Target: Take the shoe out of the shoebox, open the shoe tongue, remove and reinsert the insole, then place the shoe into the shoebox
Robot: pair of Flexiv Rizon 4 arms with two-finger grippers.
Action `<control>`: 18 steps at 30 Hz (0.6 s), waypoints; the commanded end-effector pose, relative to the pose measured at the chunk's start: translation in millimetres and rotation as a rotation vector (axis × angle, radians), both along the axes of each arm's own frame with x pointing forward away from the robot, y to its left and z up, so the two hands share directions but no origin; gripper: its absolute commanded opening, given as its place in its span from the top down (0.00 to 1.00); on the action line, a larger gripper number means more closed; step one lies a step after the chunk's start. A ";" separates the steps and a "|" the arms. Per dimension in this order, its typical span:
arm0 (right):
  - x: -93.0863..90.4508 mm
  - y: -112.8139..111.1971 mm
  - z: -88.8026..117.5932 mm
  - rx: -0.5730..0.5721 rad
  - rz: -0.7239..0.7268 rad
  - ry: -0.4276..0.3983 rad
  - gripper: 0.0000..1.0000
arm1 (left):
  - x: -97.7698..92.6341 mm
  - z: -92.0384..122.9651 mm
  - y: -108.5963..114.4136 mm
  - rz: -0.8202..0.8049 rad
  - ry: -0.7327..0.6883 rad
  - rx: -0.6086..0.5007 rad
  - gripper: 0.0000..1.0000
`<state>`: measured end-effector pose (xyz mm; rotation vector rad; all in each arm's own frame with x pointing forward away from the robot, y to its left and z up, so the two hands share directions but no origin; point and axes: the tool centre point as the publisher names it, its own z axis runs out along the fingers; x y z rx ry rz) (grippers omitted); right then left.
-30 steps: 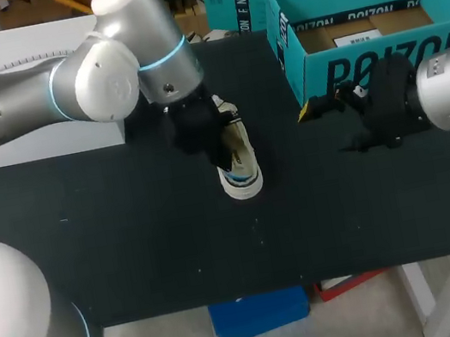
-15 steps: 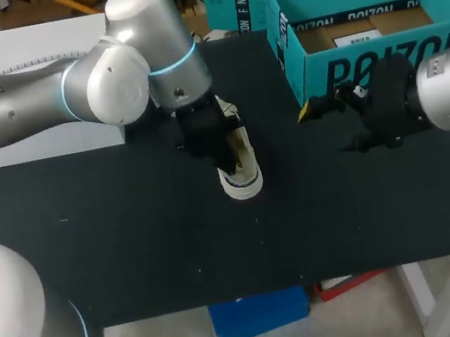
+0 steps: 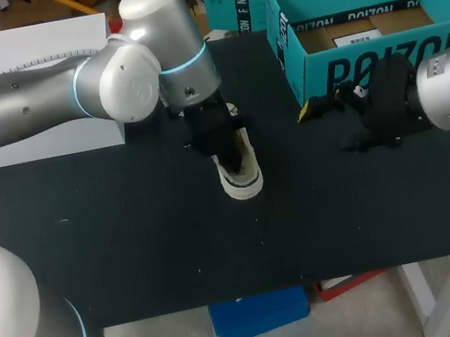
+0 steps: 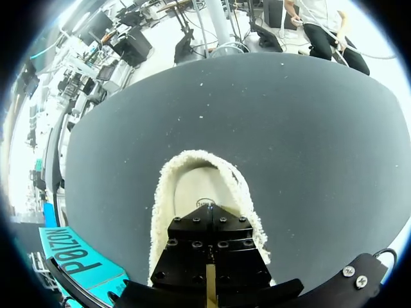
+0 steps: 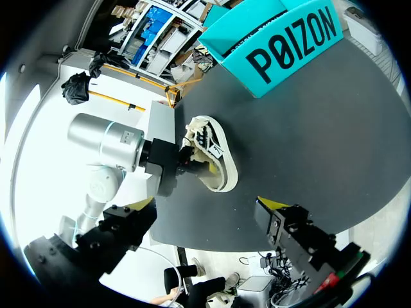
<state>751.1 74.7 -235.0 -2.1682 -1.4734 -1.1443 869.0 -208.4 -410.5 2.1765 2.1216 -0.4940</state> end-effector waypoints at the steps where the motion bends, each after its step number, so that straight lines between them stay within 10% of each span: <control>1: 0.8 2.6 -0.3 -0.004 -0.003 0.001 0.00 | 0.3 10.5 2.3 0.013 -0.021 -0.042 1.00; 3: 0.8 2.6 -0.3 -0.004 -0.003 0.001 0.00 | -0.1 24.4 2.2 0.013 -0.034 -0.073 1.00; 5: 0.8 2.6 -0.3 -0.004 -0.003 0.001 0.00 | -1.7 42.6 4.3 0.016 -0.045 -0.103 0.57; 6: 0.8 2.6 -0.3 -0.004 -0.003 0.001 0.00 | -2.2 50.7 6.0 0.018 -0.052 -0.120 0.10; 7: 0.8 2.6 -0.3 -0.004 -0.003 0.001 0.00 | -2.7 55.1 8.4 0.024 -0.060 -0.137 0.00; 18: 0.8 2.6 -0.3 -0.004 -0.003 0.001 0.00 | -20.1 103.9 32.2 0.034 -0.078 -0.099 0.00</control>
